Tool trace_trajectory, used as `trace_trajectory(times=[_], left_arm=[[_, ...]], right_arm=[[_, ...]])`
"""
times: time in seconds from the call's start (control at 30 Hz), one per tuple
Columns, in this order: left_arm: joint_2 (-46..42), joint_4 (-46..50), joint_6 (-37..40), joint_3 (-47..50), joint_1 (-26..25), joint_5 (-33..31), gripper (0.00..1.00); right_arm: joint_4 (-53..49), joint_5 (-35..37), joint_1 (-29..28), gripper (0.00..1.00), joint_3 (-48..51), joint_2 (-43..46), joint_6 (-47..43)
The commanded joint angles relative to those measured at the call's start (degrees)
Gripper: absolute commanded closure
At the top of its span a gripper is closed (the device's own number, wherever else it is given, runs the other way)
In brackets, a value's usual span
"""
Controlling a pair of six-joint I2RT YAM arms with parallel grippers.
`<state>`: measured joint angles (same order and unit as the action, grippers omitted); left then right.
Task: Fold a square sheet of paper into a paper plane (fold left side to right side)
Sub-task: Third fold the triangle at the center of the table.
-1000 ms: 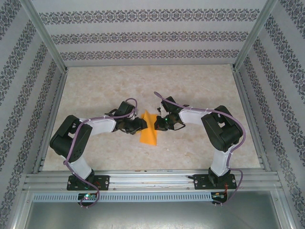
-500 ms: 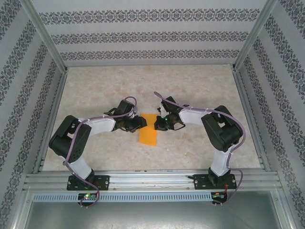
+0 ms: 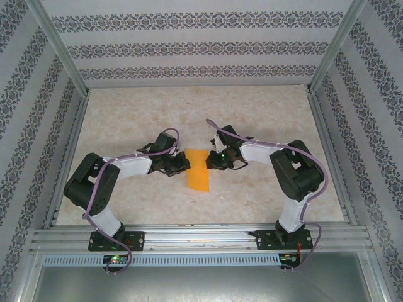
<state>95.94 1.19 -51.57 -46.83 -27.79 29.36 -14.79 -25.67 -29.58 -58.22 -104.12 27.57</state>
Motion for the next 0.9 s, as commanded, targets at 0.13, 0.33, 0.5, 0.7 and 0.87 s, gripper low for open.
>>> trace_trajectory(times=[0.13,0.33,0.5,0.7,0.87], left_arm=[[-2.12,-4.13,-7.81,1.88,-1.68,-1.58,0.99],[-2.62,-7.43,-11.65,3.11,-2.31,-2.52,0.99],[-2.27,-6.92,-11.61,2.73,-2.38,-1.96,0.99],[-2.08,-6.72,-11.42,2.76,-2.5,-1.83,0.99],[-1.9,-6.56,-11.27,2.66,-2.56,-1.5,0.99]], right_arm=[[4.32,7.26,-1.42,0.54,9.2,17.71,-7.53],[8.88,19.78,-12.08,0.32,18.31,30.32,-14.75],[14.37,27.35,-22.28,0.24,23.52,31.94,-23.69],[14.85,34.9,-29.74,0.22,21.72,25.78,-30.08],[14.17,37.65,-31.96,0.22,17.54,19.07,-31.59]])
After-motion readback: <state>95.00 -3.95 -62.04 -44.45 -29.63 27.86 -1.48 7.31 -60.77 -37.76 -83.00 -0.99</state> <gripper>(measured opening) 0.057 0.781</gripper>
